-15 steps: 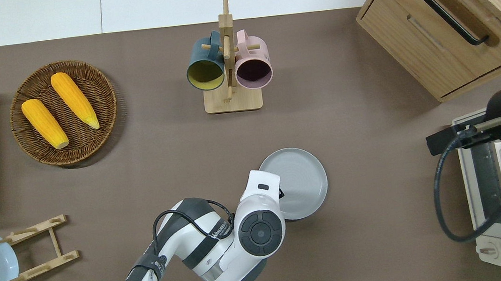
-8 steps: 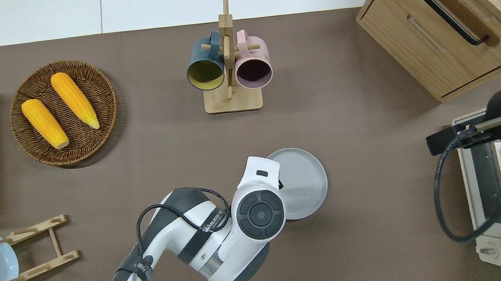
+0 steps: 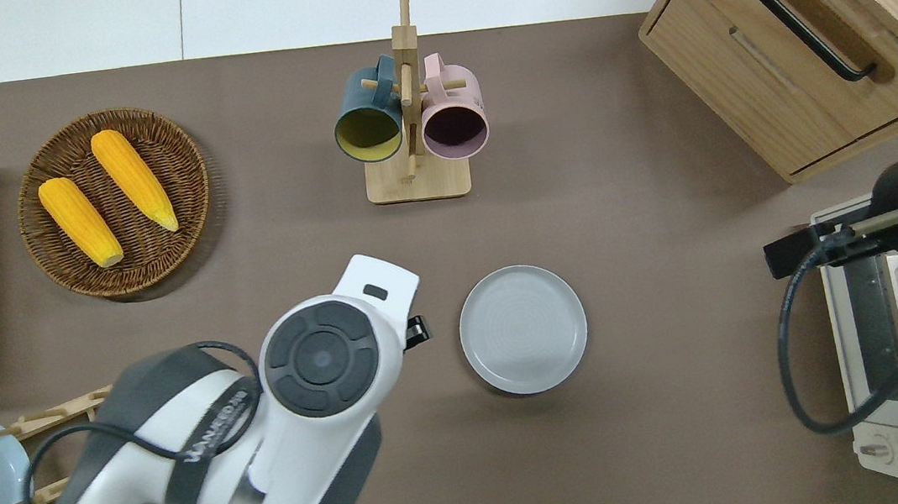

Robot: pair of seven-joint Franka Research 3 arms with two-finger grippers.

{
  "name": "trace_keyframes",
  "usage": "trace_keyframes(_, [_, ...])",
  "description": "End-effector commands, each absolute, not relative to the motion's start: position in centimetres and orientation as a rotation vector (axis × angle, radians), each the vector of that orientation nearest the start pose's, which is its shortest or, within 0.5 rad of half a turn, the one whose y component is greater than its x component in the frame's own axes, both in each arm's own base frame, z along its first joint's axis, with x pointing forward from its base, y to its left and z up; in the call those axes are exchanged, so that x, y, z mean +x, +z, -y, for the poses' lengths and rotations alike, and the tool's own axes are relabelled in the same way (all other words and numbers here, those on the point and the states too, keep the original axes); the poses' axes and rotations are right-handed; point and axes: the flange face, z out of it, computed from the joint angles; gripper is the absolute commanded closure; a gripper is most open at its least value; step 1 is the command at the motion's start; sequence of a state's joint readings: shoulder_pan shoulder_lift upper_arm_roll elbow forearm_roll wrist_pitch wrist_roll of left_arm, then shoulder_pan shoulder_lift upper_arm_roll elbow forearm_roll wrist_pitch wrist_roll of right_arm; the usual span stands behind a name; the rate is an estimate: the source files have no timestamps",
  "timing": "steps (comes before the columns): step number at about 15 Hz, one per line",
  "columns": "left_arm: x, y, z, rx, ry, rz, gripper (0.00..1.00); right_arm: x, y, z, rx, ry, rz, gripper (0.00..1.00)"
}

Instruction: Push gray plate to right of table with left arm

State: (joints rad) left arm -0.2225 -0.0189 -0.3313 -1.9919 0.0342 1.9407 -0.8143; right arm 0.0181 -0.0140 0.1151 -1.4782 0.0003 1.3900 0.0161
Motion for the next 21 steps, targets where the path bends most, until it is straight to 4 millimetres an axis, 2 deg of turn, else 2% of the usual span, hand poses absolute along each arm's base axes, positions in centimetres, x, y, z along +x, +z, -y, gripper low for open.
trace_keyframes(1, [47.9, 50.8, 22.5, -3.076, 0.113, 0.215, 0.00, 52.4, 66.4, -6.9, -3.138, 0.123, 0.158, 0.017])
trace_keyframes(2, [48.4, 51.9, 21.2, -3.074, 0.136, 0.182, 0.00, 52.4, 66.4, -7.0, -3.137, 0.123, 0.160, 0.017])
trace_keyframes(4, [49.3, 52.8, 17.6, -3.071, 0.188, 0.140, 0.00, 52.4, 66.4, -7.0, -3.138, 0.123, 0.160, 0.017])
trace_keyframes(8, [49.3, 56.0, 12.8, -3.073, 0.194, 0.038, 0.00, 52.4, 66.4, -6.9, -3.138, 0.123, 0.158, 0.017])
trace_keyframes(12, [49.8, 58.1, 7.4, -3.093, 0.141, -0.010, 0.00, 52.4, 66.4, -7.0, -3.137, 0.123, 0.160, 0.017])
trace_keyframes(15, [50.3, 59.2, 6.3, -3.098, 0.103, -0.045, 0.00, 52.4, 66.4, -6.9, -3.138, 0.123, 0.158, 0.017])
trace_keyframes(17, [50.9, 58.8, 6.3, -3.113, 0.088, -0.046, 0.00, 52.4, 66.4, -7.0, -3.137, 0.123, 0.160, 0.017])
trace_keyframes(18, [51.5, 58.0, 6.2, -3.118, 0.108, -0.035, 0.00, 52.4, 66.4, -6.9, -3.139, 0.123, 0.158, 0.017])
trace_keyframes(21, [53.1, 58.3, 6.0, -3.135, 0.092, -0.050, 0.00, 52.4, 66.4, -7.0, -3.139, 0.123, 0.160, 0.017])
